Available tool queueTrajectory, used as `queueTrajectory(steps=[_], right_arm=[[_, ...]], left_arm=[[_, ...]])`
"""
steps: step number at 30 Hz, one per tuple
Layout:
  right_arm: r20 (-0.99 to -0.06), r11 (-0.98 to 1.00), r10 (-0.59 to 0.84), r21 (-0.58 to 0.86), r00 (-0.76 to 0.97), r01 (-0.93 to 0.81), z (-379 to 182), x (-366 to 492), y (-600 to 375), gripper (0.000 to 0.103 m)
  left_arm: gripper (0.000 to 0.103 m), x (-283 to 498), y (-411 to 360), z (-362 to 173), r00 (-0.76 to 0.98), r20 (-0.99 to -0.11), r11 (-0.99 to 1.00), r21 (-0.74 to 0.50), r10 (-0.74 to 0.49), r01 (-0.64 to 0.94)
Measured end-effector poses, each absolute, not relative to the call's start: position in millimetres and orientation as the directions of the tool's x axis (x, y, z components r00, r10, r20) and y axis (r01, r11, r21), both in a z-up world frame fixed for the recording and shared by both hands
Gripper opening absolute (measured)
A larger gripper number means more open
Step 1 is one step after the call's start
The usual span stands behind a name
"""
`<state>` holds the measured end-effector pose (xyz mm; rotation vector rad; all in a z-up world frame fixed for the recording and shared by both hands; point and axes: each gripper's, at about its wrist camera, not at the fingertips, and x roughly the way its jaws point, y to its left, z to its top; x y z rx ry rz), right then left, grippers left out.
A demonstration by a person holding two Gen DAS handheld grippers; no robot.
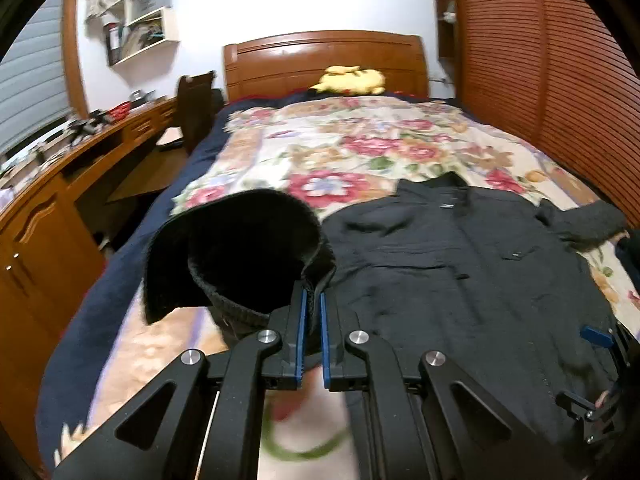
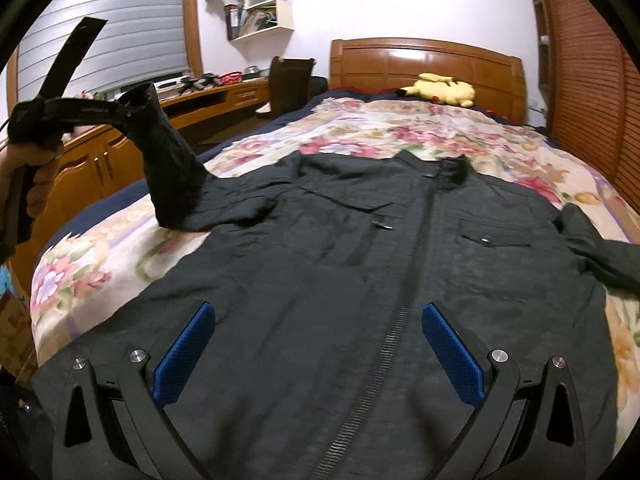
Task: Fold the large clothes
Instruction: 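Carry the sleeve across the jacket front and release it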
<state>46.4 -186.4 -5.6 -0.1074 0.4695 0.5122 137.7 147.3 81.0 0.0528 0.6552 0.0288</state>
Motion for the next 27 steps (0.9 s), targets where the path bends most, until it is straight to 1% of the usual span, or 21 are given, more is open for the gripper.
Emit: queueTrajectory(steps=[3,6,10,13,15,16,17,18,19,20,21,22,23,27], right_arm=[[-0.456,0.880,0.435,0.034,0.777,-0.474,-3,45,-197,0.103],[-0.451,0.889,0.427,0.050,0.784,-0.455,-1,44,-204,0.103],[-0.448,0.898,0.418,0.075,0.790,-0.432,0,42,-208,0.103],[-0.455,0.904,0.409,0.080,0.791,-0.420,-1,41,-208,0.103],[-0.461,0.906,0.403,0.081,0.791,-0.415,-2,43,-207,0.103],[-0.462,0.907,0.401,0.082,0.791,-0.412,-2,41,-207,0.103],[-0.463,0.908,0.401,0.084,0.790,-0.412,-1,41,-207,0.103],[-0.464,0.908,0.401,0.084,0.790,-0.411,-1,40,-206,0.103],[-0.463,0.908,0.400,0.084,0.791,-0.410,-1,39,-205,0.103],[-0.463,0.908,0.400,0.085,0.791,-0.409,0,38,-205,0.103],[-0.463,0.908,0.400,0.086,0.791,-0.409,1,37,-203,0.103],[-0.462,0.909,0.400,0.086,0.792,-0.409,1,35,-202,0.103],[-0.462,0.908,0.401,0.086,0.791,-0.410,2,36,-202,0.103],[-0.459,0.904,0.412,0.093,0.787,-0.418,3,39,-208,0.103]], left_arm=[[0.007,137,124,78,0.793,-0.609,0.998,0.047,0.000,0.036],[0.007,130,97,73,0.786,-0.614,0.994,0.014,-0.076,0.107],[0.007,117,65,63,0.777,-0.617,0.986,0.008,-0.126,0.167],[0.007,109,53,57,0.775,-0.614,0.984,-0.014,-0.148,0.177],[0.009,103,48,50,0.777,-0.615,0.986,-0.010,-0.136,0.165],[0.016,102,46,47,0.775,-0.617,0.987,-0.011,-0.135,0.163],[0.025,99,44,45,0.774,-0.619,0.986,-0.012,-0.136,0.165],[0.032,93,43,42,0.780,-0.610,0.986,-0.013,-0.141,0.169],[0.044,85,43,40,0.788,-0.599,0.985,-0.013,-0.144,0.171],[0.051,83,43,38,0.792,-0.594,0.985,-0.011,-0.144,0.171],[0.056,77,43,35,0.797,-0.587,0.986,-0.007,-0.140,0.168],[0.067,71,44,34,0.803,-0.580,0.986,-0.005,-0.137,0.164],[0.075,68,46,31,0.807,-0.574,0.986,-0.006,-0.137,0.164],[0.077,51,59,22,0.825,-0.556,0.992,0.008,-0.097,0.122]])
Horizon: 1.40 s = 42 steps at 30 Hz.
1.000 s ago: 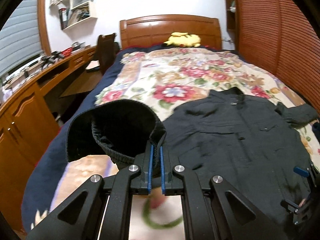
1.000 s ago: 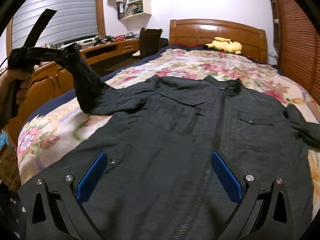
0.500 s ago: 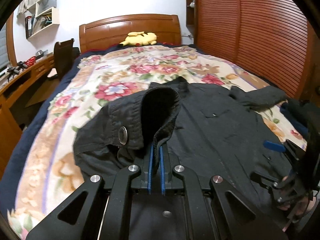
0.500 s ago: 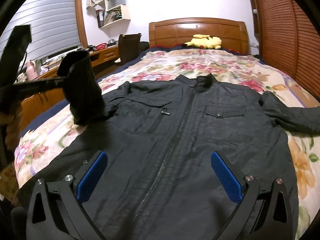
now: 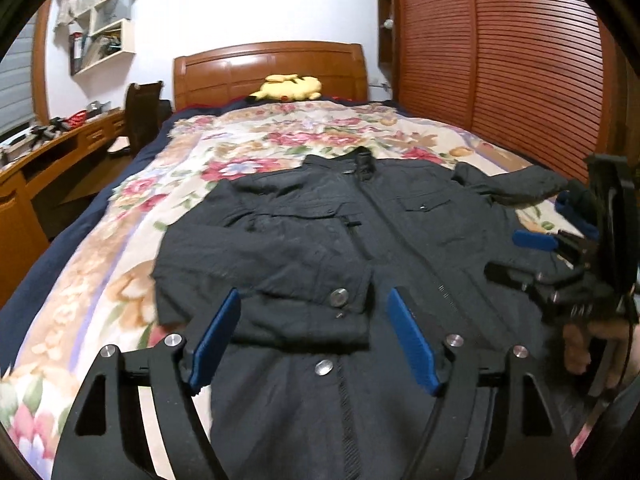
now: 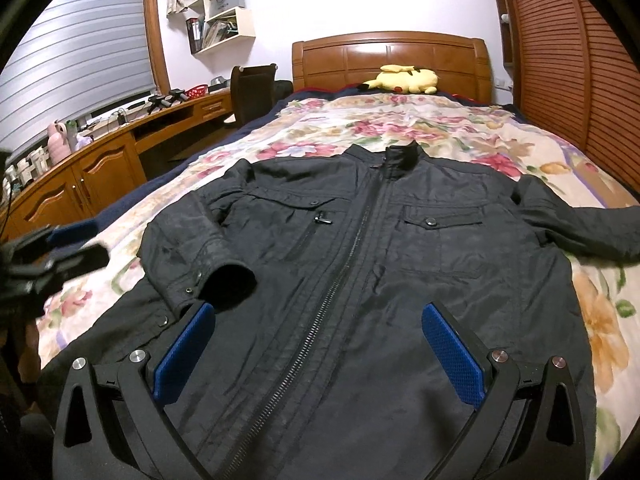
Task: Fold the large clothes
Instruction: 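Carry the sleeve across the jacket front and release it, then grasp the jacket side edge with the right gripper and fold it inward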
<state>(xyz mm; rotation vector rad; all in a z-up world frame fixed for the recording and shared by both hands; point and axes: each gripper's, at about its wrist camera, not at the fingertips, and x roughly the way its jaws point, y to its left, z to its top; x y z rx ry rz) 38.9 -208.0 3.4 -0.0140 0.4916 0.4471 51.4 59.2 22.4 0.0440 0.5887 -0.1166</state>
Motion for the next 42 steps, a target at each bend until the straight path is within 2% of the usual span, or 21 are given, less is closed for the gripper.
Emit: queueTrajectory(steps=[8,12,15,23,33,35,37,42], right_arm=[[-0.462,0.880,0.449,0.082,0.765,-0.467,1,46,-195,0.101],[-0.469,0.866,0.463,0.058,0.752,-0.497,0,48,-187,0.093],[-0.471,0.861,0.466,0.046,0.749,-0.507,1,48,-183,0.090],[-0.475,0.844,0.482,0.028,0.736,-0.535,6,51,-169,0.090],[-0.533,0.840,0.468,0.020,0.705,-0.542,17,78,-147,0.089],[-0.549,0.841,0.458,0.013,0.699,-0.542,17,87,-139,0.087],[-0.574,0.843,0.443,0.007,0.689,-0.537,14,99,-133,0.079],[-0.632,0.849,0.412,0.004,0.657,-0.529,3,125,-117,0.067]], left_arm=[[0.077,35,93,3,0.836,-0.546,0.998,-0.020,-0.055,0.053],[0.077,26,109,-3,0.842,-0.537,0.999,-0.035,-0.049,0.036],[0.077,18,120,-6,0.847,-0.532,1.000,-0.007,-0.015,0.013],[0.077,1,149,-7,0.852,-0.524,0.999,-0.041,-0.021,-0.001],[0.077,-6,173,-7,0.857,-0.515,0.998,-0.058,-0.010,-0.024],[0.077,-6,177,-9,0.856,-0.517,0.998,-0.063,-0.009,-0.028],[0.077,-7,180,-9,0.855,-0.518,0.998,-0.062,-0.005,-0.031],[0.077,-11,187,-10,0.855,-0.518,0.997,-0.077,-0.017,-0.027]])
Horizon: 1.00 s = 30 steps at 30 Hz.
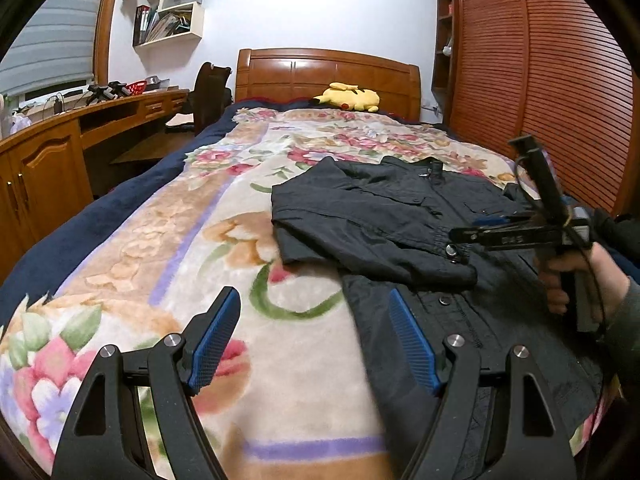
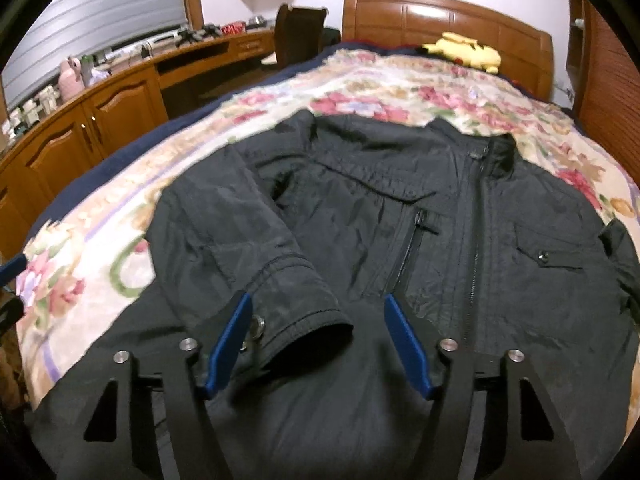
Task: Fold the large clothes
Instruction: 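Grasp the jacket side edge with the right gripper and fold it inward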
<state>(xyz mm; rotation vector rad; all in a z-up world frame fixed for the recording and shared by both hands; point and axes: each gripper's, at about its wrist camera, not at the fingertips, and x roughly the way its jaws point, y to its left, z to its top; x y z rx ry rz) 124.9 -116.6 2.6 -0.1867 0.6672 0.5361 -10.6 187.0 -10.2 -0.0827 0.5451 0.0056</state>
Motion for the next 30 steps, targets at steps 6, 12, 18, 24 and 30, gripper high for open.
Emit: queueTrajectory(steps=[6,12,18,24,30], right_arm=[[-0.666,0.820,0.428,0.001,0.611,-0.573,-5,136,-101,0.024],[-0.632,0.788,0.460,-0.033,0.624,-0.615,3,121,-101,0.010],[-0.518,0.805,0.481,-0.059,0.707,-0.591,32,96,-131,0.008],[-0.462,0.850,0.417,-0.107,0.783,-0.516,52,79,-177,0.008],[-0.476,0.895,0.311,-0.143,0.822,-0.422,52,77,-211,0.008]], left_arm=[[0.077,-11,189,-9,0.857,-0.515,0.996,-0.086,-0.027,-0.020],[0.077,-7,183,-7,0.854,-0.518,0.996,-0.090,-0.041,-0.007],[0.077,-4,166,1,0.860,-0.505,0.995,-0.089,-0.077,0.037],[0.077,-4,147,8,0.867,-0.488,0.994,-0.076,-0.104,0.077],[0.077,-2,135,14,0.870,-0.474,0.990,-0.096,-0.138,0.105]])
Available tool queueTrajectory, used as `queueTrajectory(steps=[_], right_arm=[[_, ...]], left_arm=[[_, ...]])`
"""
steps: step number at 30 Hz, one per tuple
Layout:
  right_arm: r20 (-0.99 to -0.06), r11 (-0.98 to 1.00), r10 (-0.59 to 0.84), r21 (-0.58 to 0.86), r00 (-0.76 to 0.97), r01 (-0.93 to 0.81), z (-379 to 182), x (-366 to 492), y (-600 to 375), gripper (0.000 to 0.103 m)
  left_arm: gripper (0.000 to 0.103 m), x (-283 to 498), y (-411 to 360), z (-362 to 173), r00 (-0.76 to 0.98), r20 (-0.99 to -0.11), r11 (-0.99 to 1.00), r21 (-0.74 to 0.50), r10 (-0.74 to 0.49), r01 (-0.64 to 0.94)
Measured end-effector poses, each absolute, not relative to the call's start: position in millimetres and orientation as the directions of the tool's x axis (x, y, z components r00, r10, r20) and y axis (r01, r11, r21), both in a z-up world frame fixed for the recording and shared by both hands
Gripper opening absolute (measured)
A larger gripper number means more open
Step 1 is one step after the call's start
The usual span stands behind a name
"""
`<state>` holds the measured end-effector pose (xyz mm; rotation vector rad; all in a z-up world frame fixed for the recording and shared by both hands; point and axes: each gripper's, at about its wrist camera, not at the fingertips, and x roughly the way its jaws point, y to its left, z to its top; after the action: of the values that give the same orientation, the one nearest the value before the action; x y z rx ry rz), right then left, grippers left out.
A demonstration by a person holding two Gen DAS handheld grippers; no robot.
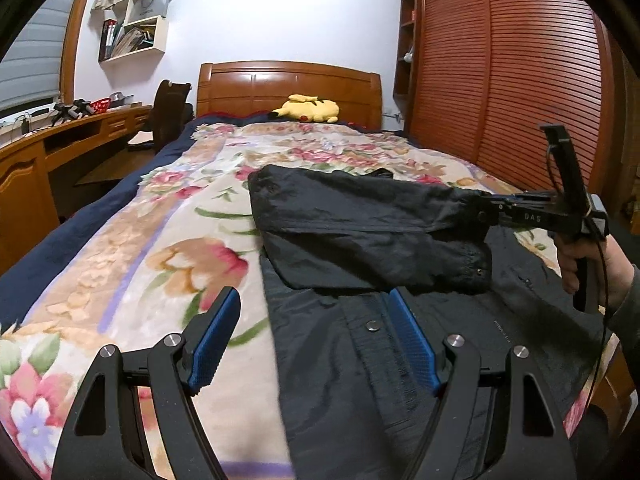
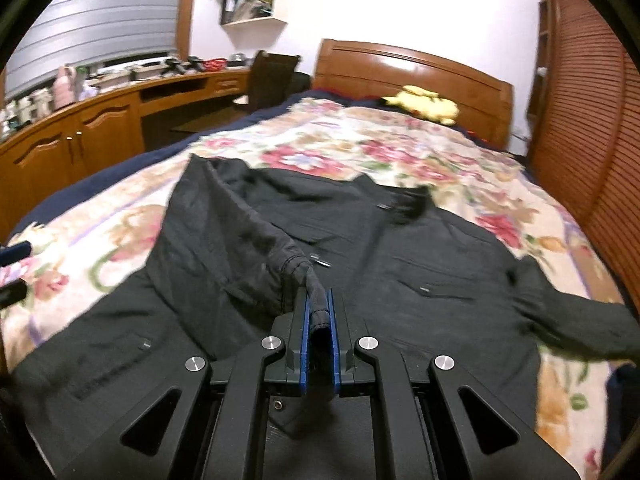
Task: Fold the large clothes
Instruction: 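Grasp the jacket side edge with the right gripper and fold it inward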
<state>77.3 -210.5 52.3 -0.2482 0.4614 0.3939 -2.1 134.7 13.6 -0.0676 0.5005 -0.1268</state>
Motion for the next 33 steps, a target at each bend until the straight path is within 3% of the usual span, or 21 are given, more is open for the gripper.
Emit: queueTrajectory(steps=[16,23,33], right_arm=[[-0.542,0.951,0.036,-0.238,0.840,-0.195,61,96,-206,0.008],[-0.573,0.959,-0.010,-0.236,0.820,-0.153,61,94,-206,0.008],[-0.544,0.962,-0.072,-0.260,0.836,-0.086,67,90,-205,0.008]], left_arm=[[0.077,6,99,12,0.859,-0.482,0.985,-0.083,-0.173,0.152],[0.077,11,83,14,0.857,-0.480,0.982,-0.087,-0.191,0.170],[0.077,22,56,13,0.846,-0.486,0.975,-0.084,-0.220,0.205]])
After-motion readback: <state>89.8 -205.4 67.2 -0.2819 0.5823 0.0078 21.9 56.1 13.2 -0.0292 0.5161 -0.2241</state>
